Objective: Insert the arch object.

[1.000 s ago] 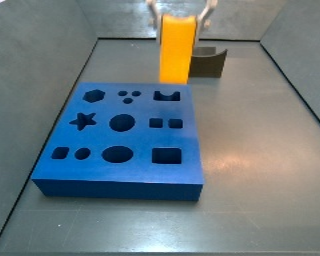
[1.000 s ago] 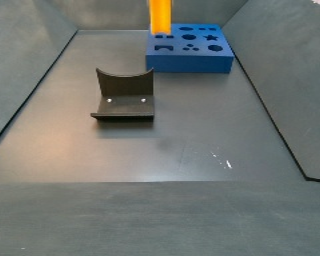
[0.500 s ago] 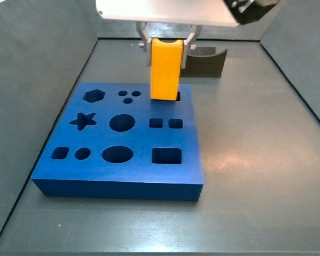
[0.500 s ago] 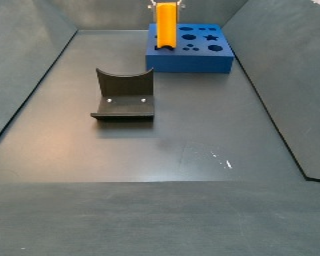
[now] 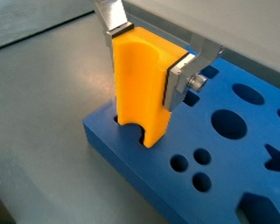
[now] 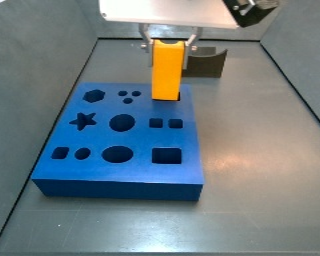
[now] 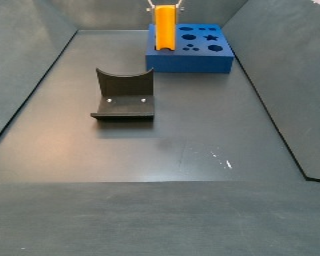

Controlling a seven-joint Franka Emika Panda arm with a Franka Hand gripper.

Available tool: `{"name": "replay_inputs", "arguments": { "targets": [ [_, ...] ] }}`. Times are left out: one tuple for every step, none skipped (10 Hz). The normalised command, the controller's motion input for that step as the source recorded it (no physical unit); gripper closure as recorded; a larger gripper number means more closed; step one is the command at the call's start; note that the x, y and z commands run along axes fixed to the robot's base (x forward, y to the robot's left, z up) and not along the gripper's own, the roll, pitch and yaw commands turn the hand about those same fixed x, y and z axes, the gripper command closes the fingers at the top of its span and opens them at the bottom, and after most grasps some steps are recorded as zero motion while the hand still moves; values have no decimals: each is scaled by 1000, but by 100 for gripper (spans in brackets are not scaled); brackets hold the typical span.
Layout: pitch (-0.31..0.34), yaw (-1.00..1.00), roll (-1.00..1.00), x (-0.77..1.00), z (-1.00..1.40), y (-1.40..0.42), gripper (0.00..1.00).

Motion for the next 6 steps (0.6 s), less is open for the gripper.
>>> {"name": "replay_inputs", "arguments": {
  "targets": [
    [24,0,0,283,-346,-14,100],
    [11,0,0,186,-340,0,100],
    [0,0,21,0,-454,0,100],
    [-93,9,67,-11,-631,0,100],
    [-176,0,117,-83,-777,0,100],
    [-187,0,114,-80,-851,-26,100]
  ]
}}
